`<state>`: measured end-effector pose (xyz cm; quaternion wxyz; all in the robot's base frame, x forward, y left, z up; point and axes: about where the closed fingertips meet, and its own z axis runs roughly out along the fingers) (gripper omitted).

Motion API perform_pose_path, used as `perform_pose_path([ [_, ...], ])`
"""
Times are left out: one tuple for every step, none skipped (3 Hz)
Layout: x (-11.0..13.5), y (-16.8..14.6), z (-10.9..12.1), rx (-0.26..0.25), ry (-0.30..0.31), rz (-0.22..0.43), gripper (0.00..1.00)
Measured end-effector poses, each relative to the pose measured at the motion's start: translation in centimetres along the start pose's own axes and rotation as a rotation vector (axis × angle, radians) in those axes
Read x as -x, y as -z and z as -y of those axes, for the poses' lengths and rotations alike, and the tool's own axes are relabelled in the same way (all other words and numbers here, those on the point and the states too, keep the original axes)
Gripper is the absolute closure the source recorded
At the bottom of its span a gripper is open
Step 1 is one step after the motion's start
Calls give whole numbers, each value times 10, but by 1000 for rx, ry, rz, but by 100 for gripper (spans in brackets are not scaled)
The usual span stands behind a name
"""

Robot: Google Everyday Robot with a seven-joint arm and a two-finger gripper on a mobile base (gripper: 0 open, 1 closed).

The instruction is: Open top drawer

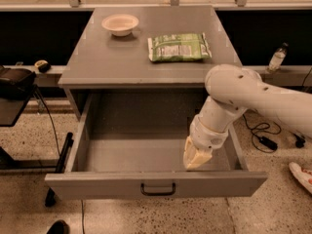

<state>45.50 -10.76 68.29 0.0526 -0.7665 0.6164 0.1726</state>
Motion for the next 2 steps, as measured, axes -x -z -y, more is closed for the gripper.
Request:
perform_pose_path([
  [15, 23, -33, 1, -17, 116, 100],
  [24, 63, -35, -129, -45, 200, 100],
])
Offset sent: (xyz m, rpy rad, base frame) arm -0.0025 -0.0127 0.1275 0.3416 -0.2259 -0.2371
